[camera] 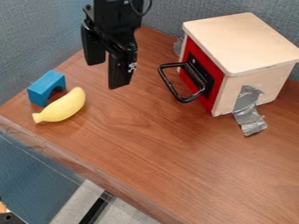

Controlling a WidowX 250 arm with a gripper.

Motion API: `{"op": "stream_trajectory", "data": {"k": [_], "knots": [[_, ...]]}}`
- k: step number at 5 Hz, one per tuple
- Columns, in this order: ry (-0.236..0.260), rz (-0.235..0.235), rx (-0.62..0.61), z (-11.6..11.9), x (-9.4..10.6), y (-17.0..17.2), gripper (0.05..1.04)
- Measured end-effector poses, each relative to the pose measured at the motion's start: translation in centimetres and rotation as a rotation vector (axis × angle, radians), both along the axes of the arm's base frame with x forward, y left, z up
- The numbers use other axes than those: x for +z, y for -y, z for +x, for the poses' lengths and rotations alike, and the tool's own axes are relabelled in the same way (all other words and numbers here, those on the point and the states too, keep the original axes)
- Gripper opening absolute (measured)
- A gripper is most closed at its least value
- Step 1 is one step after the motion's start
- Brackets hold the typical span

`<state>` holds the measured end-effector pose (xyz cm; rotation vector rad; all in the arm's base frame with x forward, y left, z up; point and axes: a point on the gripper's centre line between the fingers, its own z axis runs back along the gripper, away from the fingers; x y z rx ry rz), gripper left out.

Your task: Open the drawer

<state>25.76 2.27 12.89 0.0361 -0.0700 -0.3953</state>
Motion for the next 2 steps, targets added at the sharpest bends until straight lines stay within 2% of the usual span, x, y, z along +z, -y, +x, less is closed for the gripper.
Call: {"op": "stream_trajectory", "data": {"k": [1,2], "knots": [[-0.026,-0.003,0.009,-0.09,-0.70,0.05,1.000],[-0.023,0.006,0.095,0.69,-1.67,0.99,1.000]]}}
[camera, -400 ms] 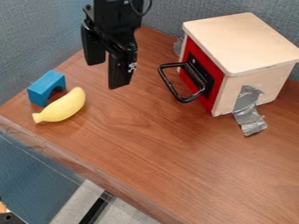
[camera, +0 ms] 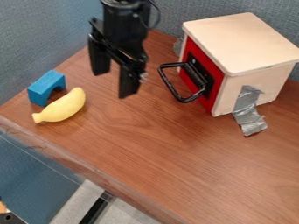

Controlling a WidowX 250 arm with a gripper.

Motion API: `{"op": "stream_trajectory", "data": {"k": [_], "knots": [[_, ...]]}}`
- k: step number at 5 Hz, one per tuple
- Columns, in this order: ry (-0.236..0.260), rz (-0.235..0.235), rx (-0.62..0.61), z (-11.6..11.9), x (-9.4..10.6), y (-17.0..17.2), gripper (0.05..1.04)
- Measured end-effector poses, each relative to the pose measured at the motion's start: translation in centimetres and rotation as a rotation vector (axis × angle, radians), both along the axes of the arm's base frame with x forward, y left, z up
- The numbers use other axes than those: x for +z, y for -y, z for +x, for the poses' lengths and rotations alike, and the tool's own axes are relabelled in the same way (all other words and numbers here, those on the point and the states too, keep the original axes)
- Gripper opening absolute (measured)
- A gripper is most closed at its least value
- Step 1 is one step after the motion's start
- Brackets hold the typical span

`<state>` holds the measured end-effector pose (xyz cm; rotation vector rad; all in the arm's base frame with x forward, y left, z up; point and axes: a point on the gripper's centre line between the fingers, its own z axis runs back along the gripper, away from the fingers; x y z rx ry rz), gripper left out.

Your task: Open the drawer

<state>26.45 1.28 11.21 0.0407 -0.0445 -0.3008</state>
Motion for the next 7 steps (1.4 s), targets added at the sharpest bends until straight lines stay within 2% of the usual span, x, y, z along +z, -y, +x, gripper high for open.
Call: {"op": "stream_trajectory", "data": {"k": [2,3,4,6,7], "knots": [[0.061,0.027,0.233,2.5,-0.8,0.5,1.000],[0.122,0.019,0.359,4.2,-1.4,0.7,1.000],[0.112,0.016,0.412,6.1,-2.3,1.0,1.000],[0.168,0.001,0.547,10.4,-2.5,1.3,1.000],[0.187,0.016,0.652,11.7,-2.5,2.0,1.000]]}}
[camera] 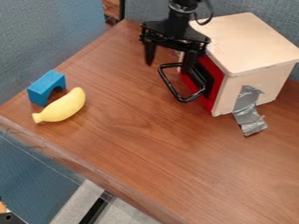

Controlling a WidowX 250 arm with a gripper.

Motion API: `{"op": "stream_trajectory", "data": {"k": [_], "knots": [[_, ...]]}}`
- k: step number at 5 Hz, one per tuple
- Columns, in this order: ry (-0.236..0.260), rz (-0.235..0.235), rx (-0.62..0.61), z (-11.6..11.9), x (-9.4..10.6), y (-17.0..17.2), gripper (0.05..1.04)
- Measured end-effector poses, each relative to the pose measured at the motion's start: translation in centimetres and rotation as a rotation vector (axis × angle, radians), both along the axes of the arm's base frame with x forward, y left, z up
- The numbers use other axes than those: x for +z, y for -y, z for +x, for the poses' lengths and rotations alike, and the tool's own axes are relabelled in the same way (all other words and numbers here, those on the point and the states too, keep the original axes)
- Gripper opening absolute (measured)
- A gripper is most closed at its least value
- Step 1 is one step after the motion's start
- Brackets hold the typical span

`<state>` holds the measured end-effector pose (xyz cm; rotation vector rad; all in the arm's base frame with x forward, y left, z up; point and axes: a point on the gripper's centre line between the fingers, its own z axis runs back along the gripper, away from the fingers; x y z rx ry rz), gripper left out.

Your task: Open the drawer

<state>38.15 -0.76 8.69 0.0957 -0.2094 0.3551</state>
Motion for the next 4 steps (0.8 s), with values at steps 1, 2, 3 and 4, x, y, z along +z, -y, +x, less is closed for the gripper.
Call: {"op": "stream_trajectory", "data": {"k": [1,2,3,4], "knots": [[-0.012,0.008,0.121,0.2,-0.4,0.2,1.000],[-0.035,0.000,0.210,-0.1,-1.2,0.5,1.000],[-0.044,0.012,0.251,-0.3,-1.8,1.3,1.000],[-0.043,0.020,0.266,-0.3,-1.8,1.3,1.000]]}}
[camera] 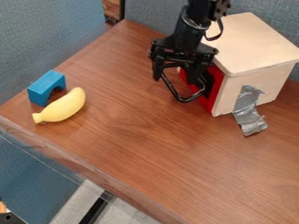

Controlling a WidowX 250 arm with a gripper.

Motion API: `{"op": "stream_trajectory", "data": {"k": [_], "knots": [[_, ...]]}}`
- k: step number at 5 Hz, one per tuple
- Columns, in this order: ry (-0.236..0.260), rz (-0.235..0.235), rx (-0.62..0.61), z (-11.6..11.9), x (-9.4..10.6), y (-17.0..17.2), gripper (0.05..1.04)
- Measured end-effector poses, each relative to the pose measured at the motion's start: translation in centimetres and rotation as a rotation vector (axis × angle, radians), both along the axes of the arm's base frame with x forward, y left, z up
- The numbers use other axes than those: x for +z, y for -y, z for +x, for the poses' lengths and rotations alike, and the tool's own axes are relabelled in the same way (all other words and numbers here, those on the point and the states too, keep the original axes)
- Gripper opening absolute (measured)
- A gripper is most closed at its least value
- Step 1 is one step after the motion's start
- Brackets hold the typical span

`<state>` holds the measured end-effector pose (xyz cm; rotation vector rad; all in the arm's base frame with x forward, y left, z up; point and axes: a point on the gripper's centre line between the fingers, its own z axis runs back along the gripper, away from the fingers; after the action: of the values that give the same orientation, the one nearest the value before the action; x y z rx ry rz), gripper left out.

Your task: Open the drawer

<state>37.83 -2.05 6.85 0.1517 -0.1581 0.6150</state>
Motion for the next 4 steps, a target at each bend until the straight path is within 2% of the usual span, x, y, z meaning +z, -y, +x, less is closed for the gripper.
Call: {"op": "stream_trajectory", "data": {"k": [3,4], "knots": [[-0.013,0.001,0.036,-0.8,-2.0,-1.1,1.000],[-0.021,-0.022,0.057,-0.9,-3.3,-1.5,0.964]]}}
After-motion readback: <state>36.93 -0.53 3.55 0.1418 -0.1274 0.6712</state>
